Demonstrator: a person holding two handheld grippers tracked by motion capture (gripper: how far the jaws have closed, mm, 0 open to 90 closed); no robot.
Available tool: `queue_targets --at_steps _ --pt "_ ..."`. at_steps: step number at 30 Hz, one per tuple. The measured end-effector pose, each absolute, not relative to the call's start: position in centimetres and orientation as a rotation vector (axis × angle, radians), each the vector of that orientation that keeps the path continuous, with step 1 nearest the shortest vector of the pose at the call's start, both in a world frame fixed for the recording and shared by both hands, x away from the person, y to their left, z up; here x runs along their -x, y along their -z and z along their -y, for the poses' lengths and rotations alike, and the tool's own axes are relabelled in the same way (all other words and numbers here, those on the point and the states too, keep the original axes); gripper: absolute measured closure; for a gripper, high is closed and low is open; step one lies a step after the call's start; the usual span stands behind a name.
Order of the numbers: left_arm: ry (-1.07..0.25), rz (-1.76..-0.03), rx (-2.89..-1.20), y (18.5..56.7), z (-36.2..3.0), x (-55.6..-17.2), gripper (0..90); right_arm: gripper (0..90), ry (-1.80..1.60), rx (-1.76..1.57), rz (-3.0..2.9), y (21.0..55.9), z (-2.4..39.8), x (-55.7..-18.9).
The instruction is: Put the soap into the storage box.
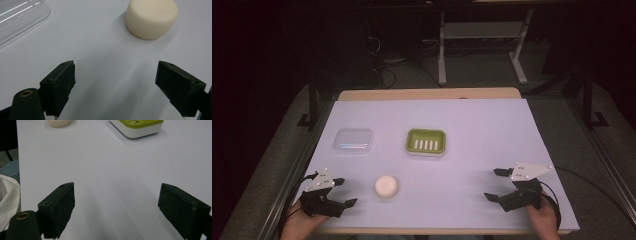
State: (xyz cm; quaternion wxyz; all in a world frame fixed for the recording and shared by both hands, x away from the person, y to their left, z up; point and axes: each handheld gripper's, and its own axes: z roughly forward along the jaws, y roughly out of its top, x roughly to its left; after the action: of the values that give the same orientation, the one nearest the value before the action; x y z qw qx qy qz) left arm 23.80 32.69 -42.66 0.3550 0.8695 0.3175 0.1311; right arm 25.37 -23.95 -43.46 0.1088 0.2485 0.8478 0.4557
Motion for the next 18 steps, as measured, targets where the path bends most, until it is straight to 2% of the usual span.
queue_targets --at_steps 4,18 --pt "-0.371 -0.822 -2.262 42.83 -32.42 -23.91 15.7 13.1 -1.344 -0.732 -2.493 43.53 23.96 -25.40" --pt "-0.339 -0.786 -2.274 43.06 -31.73 -24.06 15.6 13.1 -1.355 -0.735 -2.497 43.62 23.90 -25.46"
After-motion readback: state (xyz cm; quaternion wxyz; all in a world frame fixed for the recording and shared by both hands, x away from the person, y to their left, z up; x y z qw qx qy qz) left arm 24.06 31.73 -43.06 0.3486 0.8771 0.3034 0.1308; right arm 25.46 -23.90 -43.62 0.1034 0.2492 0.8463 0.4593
